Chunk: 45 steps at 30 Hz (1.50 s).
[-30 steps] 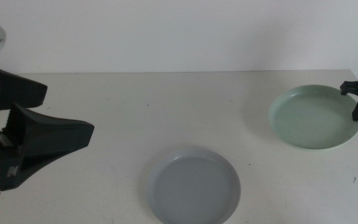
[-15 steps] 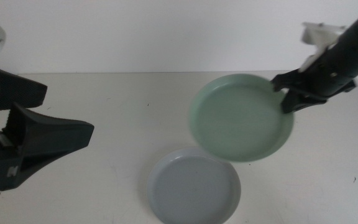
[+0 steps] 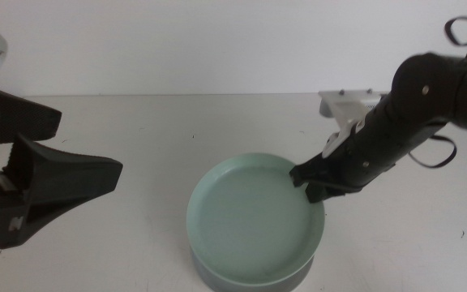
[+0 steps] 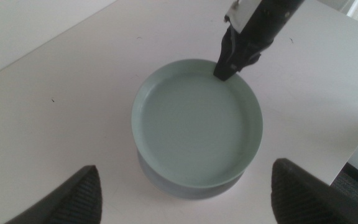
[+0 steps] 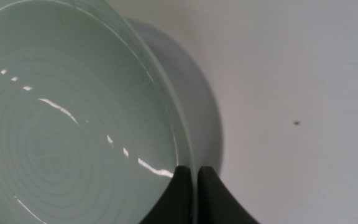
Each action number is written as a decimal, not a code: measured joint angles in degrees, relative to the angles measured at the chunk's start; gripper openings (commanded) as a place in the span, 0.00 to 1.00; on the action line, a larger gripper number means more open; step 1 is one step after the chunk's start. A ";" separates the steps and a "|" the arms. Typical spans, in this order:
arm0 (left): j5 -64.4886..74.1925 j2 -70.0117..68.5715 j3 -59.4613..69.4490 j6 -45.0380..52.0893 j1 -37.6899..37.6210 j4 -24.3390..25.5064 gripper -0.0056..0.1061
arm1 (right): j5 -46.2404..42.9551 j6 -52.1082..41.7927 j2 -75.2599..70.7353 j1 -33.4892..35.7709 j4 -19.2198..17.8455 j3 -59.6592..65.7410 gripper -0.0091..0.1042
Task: Stack the three bowls on top of each other.
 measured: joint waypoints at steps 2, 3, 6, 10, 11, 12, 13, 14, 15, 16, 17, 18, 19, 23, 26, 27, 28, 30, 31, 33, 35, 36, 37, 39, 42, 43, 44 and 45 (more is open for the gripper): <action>0.00 0.00 0.00 0.00 0.00 0.00 0.99 | -1.91 0.00 0.00 0.73 0.21 1.41 0.07; 0.06 0.00 0.00 0.00 0.00 0.00 0.99 | -2.80 0.00 0.00 0.99 0.33 2.05 0.07; 0.05 0.00 0.00 0.00 0.00 0.00 0.99 | -4.34 0.20 0.56 1.05 0.46 2.93 0.07; 0.05 0.00 0.00 0.00 0.00 0.00 0.99 | -5.26 0.25 3.10 1.05 0.51 2.97 0.07; 0.05 0.00 0.00 0.00 0.00 0.00 0.99 | -5.35 0.25 3.74 1.05 0.51 2.97 0.07; 0.05 0.00 0.00 0.00 0.00 0.00 0.99 | -5.47 0.25 4.52 1.05 0.51 2.99 0.07; 0.05 0.00 0.00 0.00 0.00 0.00 0.99 | -5.46 0.25 5.27 1.05 0.51 3.04 0.07; 0.05 0.00 0.00 0.00 0.00 0.00 0.99 | -5.54 0.25 5.97 1.05 0.51 3.04 0.07; 0.05 0.00 0.00 0.00 0.00 0.00 0.99 | -5.54 0.25 6.62 1.05 0.51 3.04 0.07; 0.05 0.00 0.00 0.00 0.00 0.00 0.99 | -5.54 0.30 7.21 1.05 0.51 3.04 0.07; 0.05 0.00 0.00 0.00 0.00 0.00 0.99 | -5.59 0.38 7.63 1.05 0.51 3.04 0.07; 0.05 0.00 0.00 0.00 0.00 0.00 0.99 | -5.64 0.43 8.06 1.05 0.51 3.04 0.07; 0.05 0.00 0.00 0.00 0.00 0.00 0.99 | -5.71 0.51 8.29 1.05 0.51 3.04 0.07; 0.05 0.00 0.00 0.00 0.00 0.05 0.99 | -5.97 0.76 8.57 1.05 0.52 3.04 0.12; 0.05 0.00 0.00 0.00 0.00 0.05 0.99 | -6.02 0.91 8.57 1.05 0.57 3.04 0.19; 0.05 0.00 0.00 0.00 0.00 0.05 0.99 | -6.02 0.91 8.57 1.05 0.57 3.04 0.23; 0.05 0.00 0.00 0.00 0.00 0.05 0.99 | -6.02 0.91 8.57 1.05 0.57 3.04 0.27; 0.05 0.00 0.00 0.00 0.00 0.05 0.99 | -5.97 0.91 8.57 1.05 0.72 3.04 0.35; 0.05 0.00 0.00 0.00 0.00 0.05 0.99 | -5.91 0.91 8.51 1.05 0.76 3.04 0.40; 0.05 0.00 0.00 0.00 0.00 0.05 0.99 | -5.60 0.91 7.94 1.05 0.93 3.04 0.47; 0.05 0.00 0.00 0.00 0.00 0.05 0.99 | -5.59 0.91 6.73 1.05 1.19 3.04 0.54; 0.05 0.00 0.00 0.00 0.00 0.05 0.99 | -5.59 0.91 5.86 1.05 1.45 3.04 0.57; 0.05 0.00 0.00 0.00 0.00 0.05 0.99 | -5.59 0.85 4.87 1.05 1.58 3.04 0.59; 0.05 0.00 0.00 0.00 0.00 0.05 0.99 | -5.65 0.85 2.82 1.05 1.59 3.04 0.61; 0.05 0.00 0.00 0.00 0.00 0.05 0.99 | -6.23 0.02 -0.58 1.05 1.64 3.04 0.60; 0.05 0.00 0.00 0.00 0.00 0.05 0.99 | -6.30 -0.17 -1.71 1.05 1.64 3.04 0.60; 0.05 0.00 0.00 0.00 0.00 0.05 0.99 | -6.30 -0.24 -2.76 1.05 1.64 2.92 0.60; 0.05 0.00 0.00 0.00 0.00 0.05 0.99 | -6.23 -0.27 -3.58 1.05 1.64 2.60 0.60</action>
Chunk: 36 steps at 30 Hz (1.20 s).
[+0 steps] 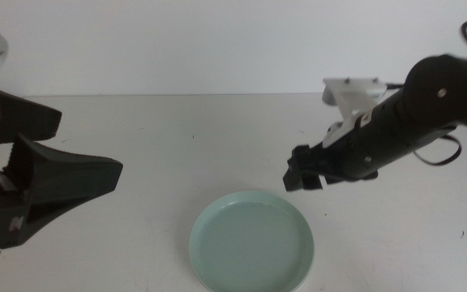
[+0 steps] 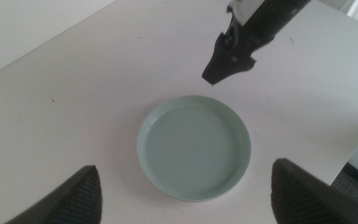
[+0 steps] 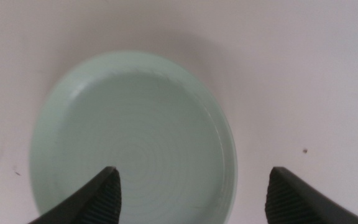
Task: Stack the three bowls on top of each other.
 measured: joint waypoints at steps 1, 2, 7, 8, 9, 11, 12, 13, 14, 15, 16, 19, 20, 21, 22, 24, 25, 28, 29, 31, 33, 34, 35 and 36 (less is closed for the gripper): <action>0.00 0.00 0.00 0.00 0.00 0.00 0.99 | 0.54 -0.11 -0.61 0.00 0.00 -0.59 0.60; 0.00 0.00 0.00 0.00 0.00 0.00 0.99 | 1.09 -0.18 -1.01 0.00 0.00 -1.25 0.60; -1.46 0.08 0.00 0.10 0.00 0.29 0.99 | 6.16 -0.25 -1.58 -0.06 -0.31 -6.30 0.60; -2.79 0.39 0.00 -0.29 0.00 0.40 0.99 | 6.84 -0.25 -1.58 -0.12 -0.38 -7.05 0.60; -4.23 0.89 0.00 -1.67 0.00 0.76 0.99 | 7.66 -0.30 -1.58 -0.39 -0.42 -7.92 0.60; -6.46 2.69 -0.06 -5.50 0.00 2.15 0.99 | 8.98 -0.30 -1.58 -1.62 -0.28 -9.50 0.60; -7.48 4.16 -0.13 -7.92 0.00 3.58 0.99 | 9.43 -0.30 -1.58 -2.56 -0.14 -10.25 0.60; -8.12 5.58 -0.28 -9.80 0.00 5.07 0.99 | 10.05 -0.30 -1.58 -3.62 0.00 -10.96 0.60; -8.76 7.57 -0.56 -12.09 0.00 7.23 0.99 | 10.74 -0.30 -1.58 -4.80 0.00 -11.66 0.60; -9.44 9.78 -0.91 -14.48 0.30 9.15 0.99 | 11.21 -0.30 -1.58 -5.81 0.00 -12.18 0.60; -9.81 12.22 -1.35 -15.79 0.84 10.63 0.99 | 11.80 -0.37 -1.58 -7.14 0.16 -12.74 0.60; -10.15 19.61 -4.16 -18.16 3.60 11.65 0.99 | 12.57 -1.05 -1.58 -10.95 0.21 -13.60 0.60; -10.15 22.17 -5.47 -18.52 4.91 11.39 0.99 | 12.85 -1.49 -1.58 -12.36 0.21 -13.71 0.60; -10.15 24.54 -6.85 -18.17 6.38 10.90 0.99 | 13.15 -2.11 -1.58 -13.80 0.21 -13.75 0.60; -10.15 26.22 -7.90 -17.91 7.66 10.29 0.99 | 13.72 -2.68 -1.62 -15.18 0.21 -13.75 0.60; -10.03 29.23 -10.02 -16.14 11.11 8.87 0.99 | 15.01 -3.63 -2.09 -17.48 0.05 -13.75 0.60; -10.03 30.00 -10.56 -14.79 12.59 8.18 0.99 | 15.21 -3.90 -2.72 -18.65 -0.16 -13.39 0.60; -8.58 29.76 -10.95 -10.98 18.51 5.88 0.99 | 13.77 -4.03 -6.44 -21.22 -0.43 -10.83 0.60; -7.63 29.13 -10.82 -9.79 20.54 5.19 0.99 | 12.85 -4.07 -8.26 -21.73 -0.75 -9.58 0.60; -7.13 27.02 -9.61 -7.22 24.22 4.30 0.99 | 10.87 -4.21 -12.25 -22.13 -1.70 -6.64 0.60; -7.55 24.31 -7.52 -4.81 26.86 3.60 0.99 | 8.72 -4.26 -15.94 -22.22 -2.85 -3.61 0.60; -8.09 22.92 -6.28 -3.47 27.79 3.22 0.99 | 7.36 -4.26 -18.04 -22.22 -3.59 -1.77 0.60; -9.05 21.03 -4.48 -2.10 28.67 2.67 0.99 | 6.06 -4.31 -20.15 -22.22 -4.29 0.05 0.60; -10.60 19.00 -2.43 -0.93 29.23 2.28 0.99 | 4.57 -4.31 -21.87 -22.22 -4.98 1.49 0.60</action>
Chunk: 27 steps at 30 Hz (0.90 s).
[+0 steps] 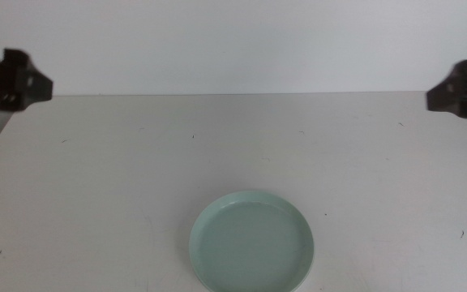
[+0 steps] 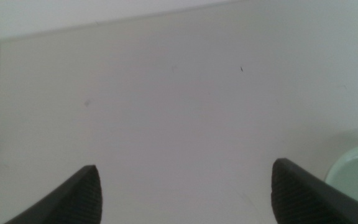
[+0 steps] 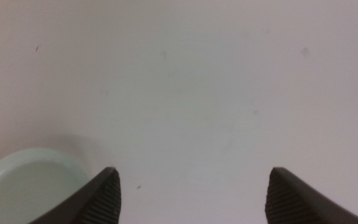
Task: Stack the three bowls on top of each other.
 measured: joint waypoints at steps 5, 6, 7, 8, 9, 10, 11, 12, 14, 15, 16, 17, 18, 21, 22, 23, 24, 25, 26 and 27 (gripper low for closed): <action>-12.47 -10.59 12.60 2.18 0.40 -2.01 0.99 | -7.77 -0.11 -10.23 -0.11 -3.96 8.14 0.60; -15.59 -12.70 15.42 2.29 0.40 -2.49 0.99 | -9.00 -0.11 -11.70 -0.11 -4.31 9.82 0.60; -18.27 -14.73 18.19 2.43 0.40 -2.74 0.99 | -10.45 -0.17 -13.51 -0.11 -4.47 11.57 0.60; -20.19 -16.30 20.36 2.43 0.44 -2.90 0.99 | -11.66 -0.27 -15.33 -0.11 -4.57 13.30 0.60; -22.13 -18.22 23.05 2.43 0.44 -2.97 0.99 | -12.75 -0.41 -16.80 -0.11 -4.74 14.69 0.60; -23.73 -20.17 25.70 2.43 0.44 -2.97 0.99 | -13.86 -0.66 -18.70 -0.11 -4.79 16.49 0.60; -24.99 -22.14 27.82 2.43 0.44 -2.97 0.99 | -14.78 -0.85 -20.67 -0.11 -4.78 18.28 0.60; -26.13 -24.16 30.40 2.43 0.44 -3.02 0.99 | -15.53 -1.14 -22.71 -0.11 -4.83 19.72 0.60; -27.71 -28.04 35.07 2.44 0.44 -3.43 0.99 | -17.57 -1.98 -26.89 -0.11 -4.83 23.47 0.60; -28.44 -30.27 37.10 2.44 0.44 -3.82 0.99 | -18.30 -2.43 -28.50 -0.11 -4.96 25.32 0.60; -29.13 -32.54 38.84 2.44 0.44 -4.28 0.99 | -19.08 -2.71 -30.50 -0.11 -4.97 27.16 0.60; -29.57 -34.32 40.04 2.44 0.44 -4.49 0.99 | -19.80 -3.03 -32.37 -0.11 -5.12 28.92 0.60; -29.99 -36.46 41.30 2.44 0.44 -4.72 0.99 | -20.61 -3.18 -33.74 -0.11 -5.23 30.31 0.60; -31.36 -42.30 43.92 2.44 0.44 -4.72 0.99 | -24.75 -3.45 -37.78 -0.11 -5.79 34.54 0.60; -31.98 -43.88 44.59 2.44 0.44 -4.72 0.99 | -26.59 -3.57 -38.89 -0.11 -5.85 35.71 0.60; -32.45 -44.96 45.09 2.49 0.44 -4.72 0.99 | -28.42 -3.57 -39.82 -0.11 -5.91 36.65 0.60; -33.01 -46.09 45.38 2.49 0.44 -4.72 0.99 | -29.84 -3.57 -40.51 -0.11 -5.87 37.32 0.60; -33.25 -46.96 45.43 2.49 0.44 -4.72 0.99 | -31.49 -3.57 -41.00 -0.11 -5.93 37.69 0.60; -33.39 -47.49 45.43 2.49 0.44 -4.72 0.99 | -32.61 -3.57 -41.28 -0.11 -6.01 37.75 0.60; -33.39 -47.97 45.43 2.49 0.44 -4.72 0.99 | -33.34 -3.57 -41.39 -0.11 -6.05 37.79 0.60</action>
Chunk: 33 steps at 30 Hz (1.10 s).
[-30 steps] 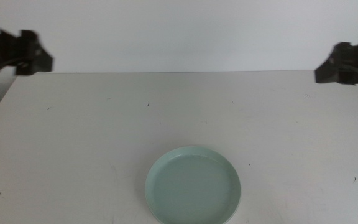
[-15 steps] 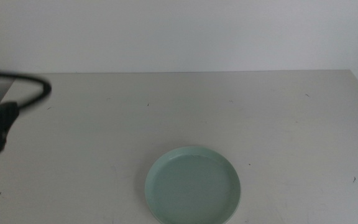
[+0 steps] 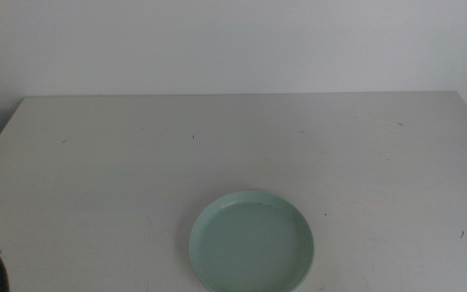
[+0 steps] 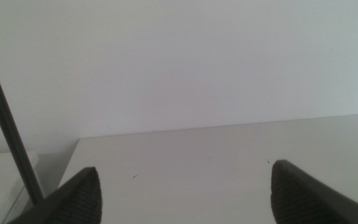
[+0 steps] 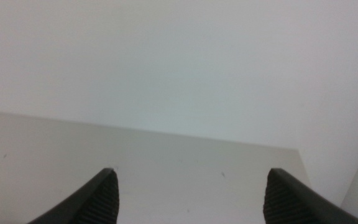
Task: Stack the three bowls on top of each other.
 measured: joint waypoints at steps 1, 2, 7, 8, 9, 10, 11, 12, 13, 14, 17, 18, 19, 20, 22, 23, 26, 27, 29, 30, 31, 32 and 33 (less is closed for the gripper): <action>0.00 -0.23 0.00 0.00 0.00 0.00 0.99 | -0.87 0.00 0.00 0.00 0.00 0.00 0.60; 0.06 -0.30 0.00 0.00 0.00 0.00 0.99 | -1.30 0.00 -0.05 0.00 0.00 0.00 0.60; 0.19 -0.36 0.00 0.00 0.00 0.00 0.99 | -1.70 0.00 -0.05 0.00 0.00 0.07 0.60; 0.14 -0.40 0.39 0.00 0.00 0.00 0.99 | -1.75 0.00 -0.05 0.00 0.00 0.07 0.60; 0.14 -0.56 0.70 0.00 0.00 0.00 0.99 | -1.82 0.00 -0.12 -0.06 0.00 0.20 0.60; 0.14 -0.85 1.16 0.00 0.00 -0.04 0.99 | -2.05 0.00 -0.43 -0.11 -0.07 0.55 0.60; 0.14 -1.45 1.81 0.00 0.00 -0.04 0.99 | -2.10 0.00 -1.02 -0.36 -0.16 1.10 0.60; 0.14 -2.14 2.45 0.00 0.00 -0.04 0.99 | -2.10 0.00 -1.83 -0.53 -0.28 1.81 0.60; 0.14 -3.21 3.44 0.00 0.00 -0.04 0.99 | -2.16 0.00 -2.85 -0.66 -0.55 2.67 0.60; 0.14 -4.49 4.60 0.00 0.00 -0.04 0.99 | -2.20 0.00 -3.79 -0.66 -0.69 3.49 0.60; 0.14 -8.61 8.60 0.00 0.00 -0.04 0.99 | -2.20 0.00 -7.72 -0.66 -0.87 7.04 0.60; 0.14 -9.75 10.15 0.00 0.00 -0.04 0.99 | -2.23 0.00 -9.32 -0.66 -0.92 8.51 0.60; 0.21 -11.18 11.66 0.00 0.00 -0.04 0.99 | -2.23 0.00 -10.91 -0.66 -0.88 9.96 0.60; 0.21 -12.64 13.10 0.00 0.00 -0.04 0.99 | -2.23 0.00 -12.46 -0.66 -0.88 11.11 0.60; 0.21 -15.30 15.41 0.00 0.00 0.01 0.99 | -2.23 0.00 -15.38 -0.66 -0.93 14.16 0.60; 0.21 -16.60 16.57 0.00 0.00 0.07 0.99 | -2.23 0.00 -16.43 -0.66 -0.93 15.19 0.60; 0.21 -18.41 19.52 0.00 0.00 0.25 0.99 | -2.23 0.00 -19.63 -0.66 -1.08 18.66 0.60; 0.20 -18.51 20.42 0.00 0.00 0.25 0.99 | -2.23 0.00 -20.61 -0.66 -1.08 19.79 0.60; 0.31 -18.58 21.63 0.00 0.00 0.28 0.99 | -2.17 0.00 -22.41 -0.66 -1.08 21.59 0.60; 0.31 -18.62 21.81 0.00 0.00 0.32 0.99 | -2.17 0.00 -23.19 -0.66 -1.08 22.45 0.60; 0.31 -18.62 21.93 0.00 0.00 0.49 0.99 | -2.17 0.00 -23.92 -0.66 -1.08 23.25 0.60; 0.25 -18.62 21.99 0.00 0.00 0.57 0.99 | -2.17 0.00 -24.50 -0.66 -1.08 24.00 0.60; 0.30 -18.62 21.98 0.00 0.00 0.69 0.99 | -2.18 0.00 -25.28 -0.66 -1.08 24.74 0.60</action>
